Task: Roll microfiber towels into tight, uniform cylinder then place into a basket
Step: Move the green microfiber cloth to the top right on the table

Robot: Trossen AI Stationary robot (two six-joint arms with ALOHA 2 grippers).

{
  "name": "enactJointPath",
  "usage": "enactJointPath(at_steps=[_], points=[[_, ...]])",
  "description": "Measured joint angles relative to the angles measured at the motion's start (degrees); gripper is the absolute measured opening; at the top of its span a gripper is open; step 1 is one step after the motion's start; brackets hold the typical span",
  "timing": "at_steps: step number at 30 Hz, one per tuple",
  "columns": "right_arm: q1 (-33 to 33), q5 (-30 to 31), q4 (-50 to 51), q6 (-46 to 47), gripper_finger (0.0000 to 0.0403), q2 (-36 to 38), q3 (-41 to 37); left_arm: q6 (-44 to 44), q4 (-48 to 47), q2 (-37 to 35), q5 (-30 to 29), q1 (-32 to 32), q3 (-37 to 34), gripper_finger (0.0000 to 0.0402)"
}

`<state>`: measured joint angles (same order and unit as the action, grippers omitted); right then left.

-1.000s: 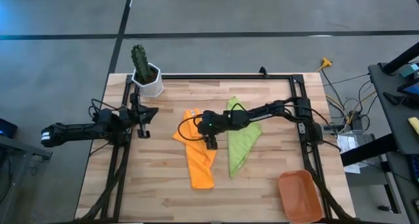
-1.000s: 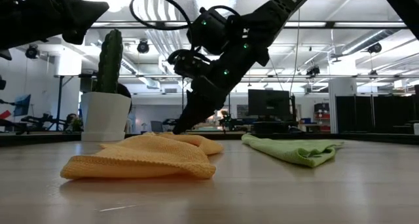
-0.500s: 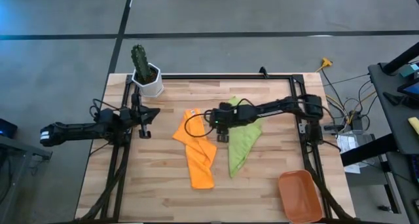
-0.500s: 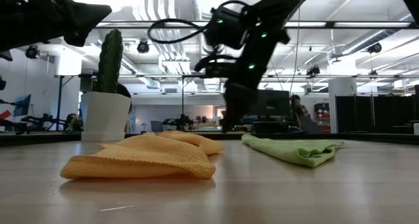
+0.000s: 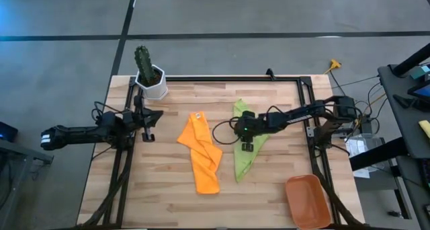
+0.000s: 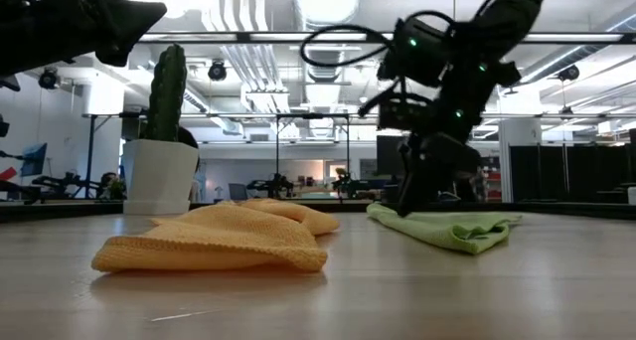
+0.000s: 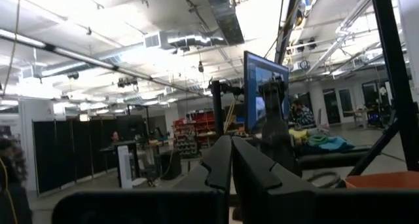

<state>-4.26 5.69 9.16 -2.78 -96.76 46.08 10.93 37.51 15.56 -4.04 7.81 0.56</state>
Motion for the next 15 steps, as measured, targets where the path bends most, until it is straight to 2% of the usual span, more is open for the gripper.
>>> enactJointPath(at_steps=[5,8,11,15], points=[[-0.8,0.5,-1.2,2.5,0.0066,0.4,-3.7,0.2,-0.1,-0.4,-0.1,0.0,0.0,0.0000],[-1.3,2.6,4.2,3.9,0.0041,1.5,-4.4,0.2,-0.1,-0.6,-0.1,0.0,0.0,0.0000],[-2.4,9.2,14.5,6.7,0.0022,2.4,-3.7,0.0,-0.2,-0.7,-0.1,0.0,0.0,0.0000],[-3.7,21.7,32.1,13.8,0.0010,2.2,-2.8,0.0,-0.2,-0.7,-0.1,0.0,0.0,0.0000]])
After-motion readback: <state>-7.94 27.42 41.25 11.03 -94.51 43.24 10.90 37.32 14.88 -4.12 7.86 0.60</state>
